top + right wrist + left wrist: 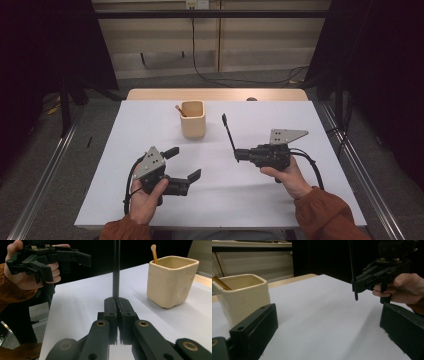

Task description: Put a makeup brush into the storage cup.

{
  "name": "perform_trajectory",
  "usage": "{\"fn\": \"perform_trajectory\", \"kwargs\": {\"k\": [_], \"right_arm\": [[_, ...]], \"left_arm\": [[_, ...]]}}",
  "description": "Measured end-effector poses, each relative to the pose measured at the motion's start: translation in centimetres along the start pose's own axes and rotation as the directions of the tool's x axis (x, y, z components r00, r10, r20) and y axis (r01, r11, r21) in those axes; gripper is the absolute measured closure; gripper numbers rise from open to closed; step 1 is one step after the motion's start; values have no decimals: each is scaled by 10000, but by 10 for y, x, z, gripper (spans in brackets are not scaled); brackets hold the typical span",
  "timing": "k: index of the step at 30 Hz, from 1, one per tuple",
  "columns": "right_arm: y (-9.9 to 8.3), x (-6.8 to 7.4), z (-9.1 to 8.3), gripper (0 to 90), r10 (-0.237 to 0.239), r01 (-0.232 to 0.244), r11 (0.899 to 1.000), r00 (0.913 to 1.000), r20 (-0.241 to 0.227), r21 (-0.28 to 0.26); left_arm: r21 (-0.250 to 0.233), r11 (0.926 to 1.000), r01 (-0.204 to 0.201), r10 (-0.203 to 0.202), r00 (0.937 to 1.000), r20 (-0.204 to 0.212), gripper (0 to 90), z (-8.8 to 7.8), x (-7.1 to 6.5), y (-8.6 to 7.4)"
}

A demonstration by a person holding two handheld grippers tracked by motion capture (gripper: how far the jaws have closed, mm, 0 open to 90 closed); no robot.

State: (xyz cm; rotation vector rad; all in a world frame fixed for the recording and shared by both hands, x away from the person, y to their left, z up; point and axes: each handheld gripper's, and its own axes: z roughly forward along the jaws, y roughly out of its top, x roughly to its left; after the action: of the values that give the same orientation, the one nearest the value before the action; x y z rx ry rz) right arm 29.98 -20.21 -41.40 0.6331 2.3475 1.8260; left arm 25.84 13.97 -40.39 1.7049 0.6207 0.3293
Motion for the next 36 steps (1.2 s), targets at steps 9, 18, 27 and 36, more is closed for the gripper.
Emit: {"fn": "perform_trajectory", "kwargs": {"k": [9,18,27,36], "right_arm": [[-1,-1,1,862,2,-2,10000,10000,-24,4],[-2,-1,2,862,55,-55,10000,10000,-81,24],[-3,0,3,862,61,-60,10000,9999,-99,35],[-3,1,4,862,45,-45,10000,9999,-140,17]], "left_arm": [[128,9996,-267,258,9977,622,16,25,-14,12],[-45,9997,-255,258,9950,969,18,44,-25,25],[-230,9988,-440,466,9907,1275,19,58,-33,38],[-502,9976,-474,533,9910,1231,29,70,-32,50]]}}
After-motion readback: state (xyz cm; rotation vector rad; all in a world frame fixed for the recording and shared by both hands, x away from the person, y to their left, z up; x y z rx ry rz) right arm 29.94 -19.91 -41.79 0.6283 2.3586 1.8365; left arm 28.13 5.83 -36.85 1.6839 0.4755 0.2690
